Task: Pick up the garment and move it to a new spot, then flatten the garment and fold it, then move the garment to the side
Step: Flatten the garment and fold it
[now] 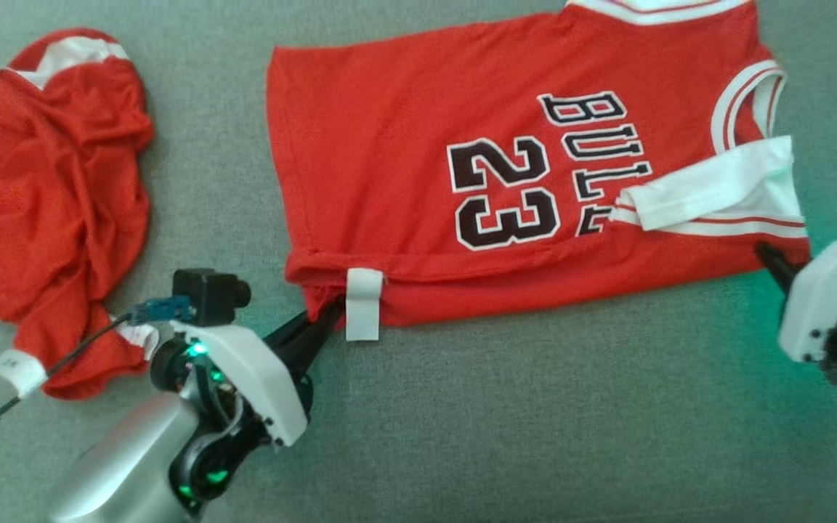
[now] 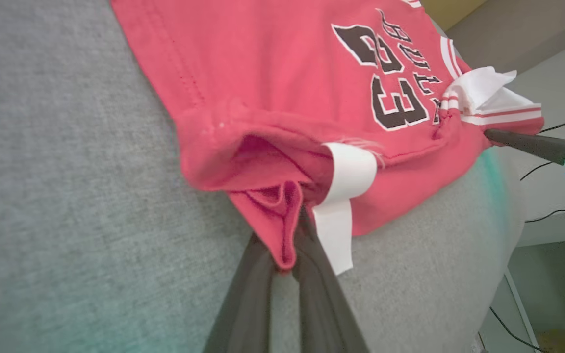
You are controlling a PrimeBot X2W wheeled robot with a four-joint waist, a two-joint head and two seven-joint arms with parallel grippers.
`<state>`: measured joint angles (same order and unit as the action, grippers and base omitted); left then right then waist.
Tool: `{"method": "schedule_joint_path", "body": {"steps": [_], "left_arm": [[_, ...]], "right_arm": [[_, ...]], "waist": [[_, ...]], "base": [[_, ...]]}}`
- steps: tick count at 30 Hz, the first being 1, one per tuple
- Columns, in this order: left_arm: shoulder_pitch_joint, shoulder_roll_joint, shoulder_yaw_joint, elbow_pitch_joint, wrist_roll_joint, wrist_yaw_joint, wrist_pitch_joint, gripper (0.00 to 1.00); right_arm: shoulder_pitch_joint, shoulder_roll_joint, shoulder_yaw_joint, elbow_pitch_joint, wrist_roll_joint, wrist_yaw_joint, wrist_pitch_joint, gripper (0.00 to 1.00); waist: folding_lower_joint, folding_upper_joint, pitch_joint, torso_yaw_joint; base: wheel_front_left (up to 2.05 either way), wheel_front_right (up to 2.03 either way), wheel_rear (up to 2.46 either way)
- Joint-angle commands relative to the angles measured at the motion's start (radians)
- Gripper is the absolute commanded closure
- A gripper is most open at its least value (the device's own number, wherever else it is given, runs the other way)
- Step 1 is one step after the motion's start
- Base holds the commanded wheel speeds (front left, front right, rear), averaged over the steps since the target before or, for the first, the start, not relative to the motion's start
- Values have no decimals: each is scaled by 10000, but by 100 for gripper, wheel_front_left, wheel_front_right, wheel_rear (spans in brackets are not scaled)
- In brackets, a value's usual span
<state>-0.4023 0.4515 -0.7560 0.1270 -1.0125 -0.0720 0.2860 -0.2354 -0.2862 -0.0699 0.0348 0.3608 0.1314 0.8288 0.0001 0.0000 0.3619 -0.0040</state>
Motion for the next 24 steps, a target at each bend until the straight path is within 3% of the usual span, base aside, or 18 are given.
{"method": "schedule_joint_path", "body": {"steps": [1, 8, 12, 14, 15, 16, 17, 18, 24], "left_arm": [[-20, 411, 314, -245, -107, -57, 61, 100], [1121, 1955, 810, -2138, -1160, -114, 607, 100], [2195, 2474, 732, -3123, -1472, 154, 667, 100], [2621, 2440, 592, -3281, -1435, 328, 535, 100], [2778, 2374, 541, -3287, -1369, 434, 419, 100], [2899, 2328, 463, -3269, -1246, 536, 336, 71], [2992, 2296, 380, -3267, -1102, 611, 263, 54], [3071, 2244, 352, -3273, -1004, 697, 150, 0], [3074, 2542, 783, -3735, -644, 1146, -299, 0]], "right_arm": [[-13, -435, 19, -456, 188, -7, 141, 100], [1358, -2044, -327, -1633, 1535, -7, 1874, 100], [2310, -2341, -566, -2196, 1813, -7, 2381, 100], [2665, -2279, -602, -2292, 1765, -7, 2308, 15], [2800, -2238, -601, -2310, 1727, -7, 2249, 0], [2924, -2213, -561, -2348, 1718, -7, 2183, 0], [3024, -2196, -529, -2398, 1736, -7, 2129, 0], [3093, -2218, -523, -2488, 1764, -7, 2076, 0], [2281, -2331, -1073, -3495, 1786, -7, 1645, 0]], "waist": [[-1, 0, -234, 1], [-1, 0, -702, -59], [-1, 0, -703, -72], [-1, 0, -715, -38], [-1, 0, -721, -20], [-1, 0, -734, 1], [-1, 0, -748, 15], [-1, 0, -761, 34], [-1, 0, -603, 95]], "base": [[0, 0, 0], [0, 0, 0], [0, 0, 0], [0, 0, 0], [0, 0, 0], [0, 0, 0], [0, 0, 0], [0, 0, 0], [0, 0, 0]]}}
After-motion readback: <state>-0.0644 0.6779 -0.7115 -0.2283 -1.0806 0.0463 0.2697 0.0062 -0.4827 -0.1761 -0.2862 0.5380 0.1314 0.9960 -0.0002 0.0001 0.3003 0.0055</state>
